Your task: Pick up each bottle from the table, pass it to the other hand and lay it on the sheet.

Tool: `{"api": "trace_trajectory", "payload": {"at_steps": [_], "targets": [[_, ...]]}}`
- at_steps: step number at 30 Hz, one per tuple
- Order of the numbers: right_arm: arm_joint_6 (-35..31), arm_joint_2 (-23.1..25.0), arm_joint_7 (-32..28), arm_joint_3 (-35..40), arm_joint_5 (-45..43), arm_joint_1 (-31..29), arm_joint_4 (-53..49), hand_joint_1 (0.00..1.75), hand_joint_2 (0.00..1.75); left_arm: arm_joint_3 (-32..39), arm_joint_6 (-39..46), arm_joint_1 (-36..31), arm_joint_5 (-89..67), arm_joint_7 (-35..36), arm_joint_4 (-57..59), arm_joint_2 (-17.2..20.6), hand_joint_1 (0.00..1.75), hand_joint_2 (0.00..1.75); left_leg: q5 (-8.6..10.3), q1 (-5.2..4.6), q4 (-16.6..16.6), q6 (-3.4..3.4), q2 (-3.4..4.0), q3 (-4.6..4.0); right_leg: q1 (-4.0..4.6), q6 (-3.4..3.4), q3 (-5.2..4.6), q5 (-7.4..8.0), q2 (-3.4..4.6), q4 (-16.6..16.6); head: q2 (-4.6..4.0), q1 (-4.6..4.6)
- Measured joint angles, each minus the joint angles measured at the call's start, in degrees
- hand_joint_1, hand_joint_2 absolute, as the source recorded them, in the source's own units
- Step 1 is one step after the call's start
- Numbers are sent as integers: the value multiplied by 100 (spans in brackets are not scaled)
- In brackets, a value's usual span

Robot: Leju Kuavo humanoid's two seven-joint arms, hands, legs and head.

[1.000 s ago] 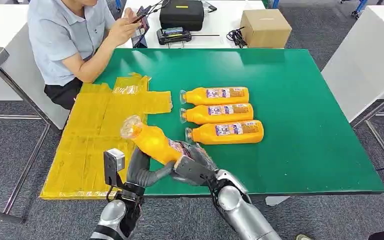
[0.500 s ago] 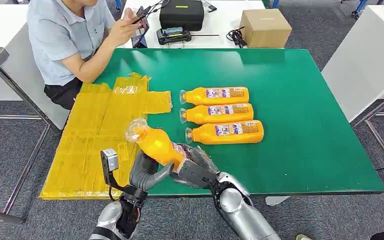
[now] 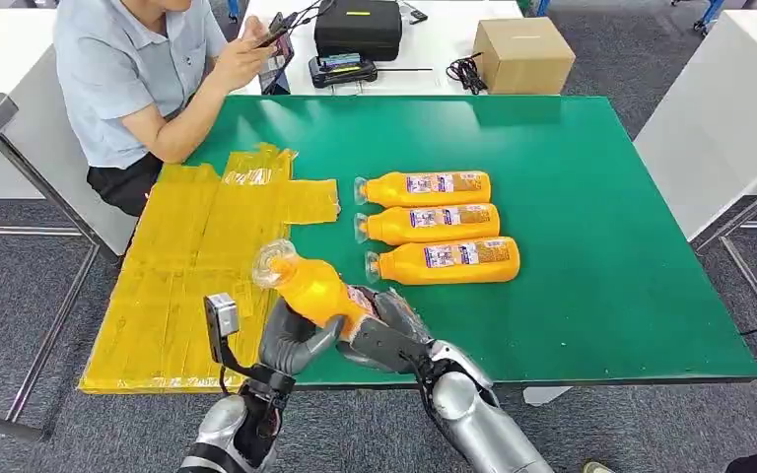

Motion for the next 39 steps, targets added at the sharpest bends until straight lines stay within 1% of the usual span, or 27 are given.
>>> {"api": "trace_trajectory", "payload": {"at_steps": [1,2,3,7,10,13,18,25,28,32,35,39], "targets": [[-9,0,0,0,-4,0,11,131,175,-4,31,-1,-37,-17,0,-2,175,175,0,0,0,0,0,0,0,0,0,0,0,0,0,-2],[-20,0,0,0,-7,1,17,10,175,-13,90,1,-98,-37,-13,-2,175,175,0,0,0,0,0,0,0,0,0,0,0,0,0,-2],[-42,0,0,0,-9,8,20,0,175,-17,160,3,-193,-68,-42,-2,175,175,0,0,0,0,0,0,0,0,0,0,0,0,0,0],[-94,2,7,-15,-28,76,20,0,175,-31,508,33,-713,-109,-217,-2,175,175,0,0,0,0,0,0,0,0,0,0,0,0,0,-2],[-136,18,59,-46,4,200,-22,0,175,-92,1065,78,-1726,-57,-497,0,175,175,0,0,0,0,0,0,0,0,-1,0,0,0,0,-2],[-170,72,98,-142,52,361,-122,0,175,-96,1392,141,-2472,7,-923,0,175,175,0,0,0,0,0,-4,0,0,-5,0,0,0,0,-2],[-227,147,157,-289,173,527,-234,0,175,-72,1663,205,-3252,77,-1585,0,175,175,0,1,0,0,0,-5,0,0,-5,0,0,0,0,-2],[-284,214,197,-442,269,611,-267,0,175,83,1723,221,-3454,135,-2182,2,175,175,0,0,0,0,1,-5,0,0,-5,0,0,0,0,0],[-295,256,212,-459,372,621,-278,0,175,105,2119,214,-4724,228,-2418,22,175,175,0,0,0,0,1,-5,0,0,-5,0,0,0,0,0],[-299,350,212,-483,433,607,-271,0,175,168,2828,147,-7367,758,-2607,50,175,175,0,1,-1,0,1,-5,0,0,-5,0,0,1,0,-2],[-299,413,194,-490,442,561,-227,0,175,234,3040,87,-8331,916,-2612,70,175,175,0,1,-1,0,0,-5,1,-1,-6,0,0,1,0,0],[-299,463,173,-496,444,534,-173,0,175,282,3180,34,-8812,1071,-2562,77,175,175,0,1,-1,0,0,-5,-1,-1,-5,0,0,1,0,0]]}}
